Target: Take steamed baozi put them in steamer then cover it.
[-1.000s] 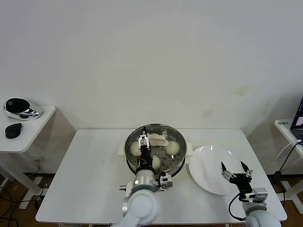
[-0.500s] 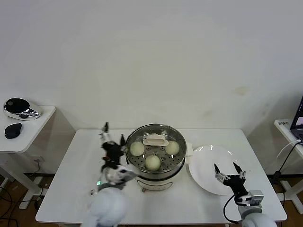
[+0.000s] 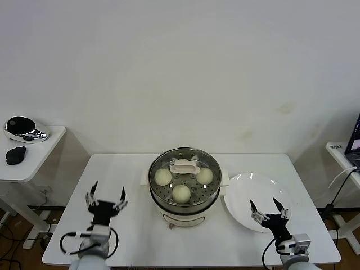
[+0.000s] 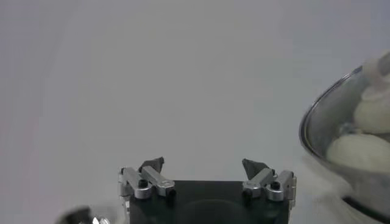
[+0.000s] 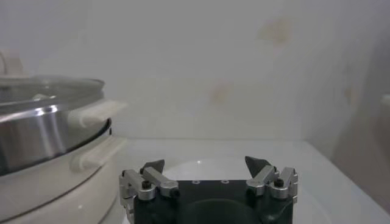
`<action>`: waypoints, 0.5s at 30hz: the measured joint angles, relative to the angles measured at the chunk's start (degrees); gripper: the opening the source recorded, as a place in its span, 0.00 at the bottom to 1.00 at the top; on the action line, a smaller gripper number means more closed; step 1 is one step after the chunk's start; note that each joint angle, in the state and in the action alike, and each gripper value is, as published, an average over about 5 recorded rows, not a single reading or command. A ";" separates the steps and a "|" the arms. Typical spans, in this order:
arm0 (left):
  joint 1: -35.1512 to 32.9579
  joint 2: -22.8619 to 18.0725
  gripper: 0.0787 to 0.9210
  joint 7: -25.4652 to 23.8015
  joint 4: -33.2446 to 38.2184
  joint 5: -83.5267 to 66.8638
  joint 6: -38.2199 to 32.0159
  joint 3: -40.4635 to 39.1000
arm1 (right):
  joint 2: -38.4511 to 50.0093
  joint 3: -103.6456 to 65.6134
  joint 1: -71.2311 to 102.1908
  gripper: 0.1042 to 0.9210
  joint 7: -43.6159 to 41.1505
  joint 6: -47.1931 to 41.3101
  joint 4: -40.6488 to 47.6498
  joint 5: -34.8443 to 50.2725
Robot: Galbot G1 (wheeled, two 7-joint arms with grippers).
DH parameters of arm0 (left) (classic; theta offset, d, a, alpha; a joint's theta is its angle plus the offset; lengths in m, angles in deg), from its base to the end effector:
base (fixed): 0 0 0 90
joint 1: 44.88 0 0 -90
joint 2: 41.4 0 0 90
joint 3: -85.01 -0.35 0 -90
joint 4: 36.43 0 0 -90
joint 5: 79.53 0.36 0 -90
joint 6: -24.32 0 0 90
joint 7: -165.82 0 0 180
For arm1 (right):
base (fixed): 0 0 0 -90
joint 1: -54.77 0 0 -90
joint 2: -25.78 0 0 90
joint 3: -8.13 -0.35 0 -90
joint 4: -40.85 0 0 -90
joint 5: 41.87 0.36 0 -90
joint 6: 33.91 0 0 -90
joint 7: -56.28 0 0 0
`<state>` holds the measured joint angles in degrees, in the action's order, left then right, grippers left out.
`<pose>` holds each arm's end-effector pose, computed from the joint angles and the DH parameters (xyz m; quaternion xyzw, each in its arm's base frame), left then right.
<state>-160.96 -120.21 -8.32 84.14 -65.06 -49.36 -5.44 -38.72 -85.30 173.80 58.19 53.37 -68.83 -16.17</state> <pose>0.2062 0.0300 -0.2838 0.0353 -0.9719 -0.2173 0.0834 0.1999 -0.1168 -0.3371 0.0302 -0.9936 -0.0056 0.1091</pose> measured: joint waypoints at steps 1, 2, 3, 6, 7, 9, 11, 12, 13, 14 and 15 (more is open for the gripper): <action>-1.05 -0.03 0.88 0.00 -0.47 -1.62 -1.04 0.47 | 0.10 0.06 0.07 0.88 0.05 -0.28 -0.21 0.16; -1.99 -0.07 0.88 -0.04 -0.96 -3.12 -2.00 0.90 | 0.21 0.11 0.11 0.88 0.10 -0.57 -0.42 0.31; -2.82 -0.13 0.88 -0.10 -1.43 -4.53 -2.87 1.31 | 0.31 0.14 0.15 0.88 0.13 -0.88 -0.63 0.45; -4.74 -0.37 0.88 -0.53 -2.51 -8.09 -4.82 2.43 | 0.70 0.25 0.34 0.88 0.17 -1.70 -1.10 0.73; -5.31 -0.44 0.88 -0.73 -2.71 -9.04 -5.33 2.77 | 0.85 0.34 0.45 0.88 0.17 -1.90 -1.21 0.78; -6.43 -0.51 0.88 -1.12 -2.94 -10.60 -6.18 3.34 | 1.16 0.57 0.73 0.88 0.18 -2.21 -1.43 0.81; -7.51 -0.60 0.88 -1.44 -3.11 -11.85 -6.87 3.76 | 1.37 0.71 0.94 0.88 0.18 -2.46 -1.61 0.83; -7.97 -0.68 0.88 -1.55 -3.22 -12.38 -7.16 3.92 | 1.43 0.74 1.01 0.88 0.20 -2.57 -1.66 0.87; -8.40 -0.79 0.88 -1.64 -3.36 -12.87 -7.41 4.06 | 1.46 0.77 1.03 0.88 0.24 -2.65 -1.68 0.93; -8.78 -0.89 0.88 -1.70 -3.51 -13.33 -7.64 4.18 | 1.47 0.80 1.04 0.88 0.30 -2.70 -1.68 0.98; -9.12 -0.97 0.88 -1.74 -3.65 -13.73 -7.82 4.29 | 1.46 0.83 1.03 0.88 0.37 -2.72 -1.68 1.05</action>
<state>-170.09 -121.19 -10.06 80.48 -78.79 -57.19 -1.15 -37.26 -84.47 174.83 58.56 50.64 -70.51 -15.12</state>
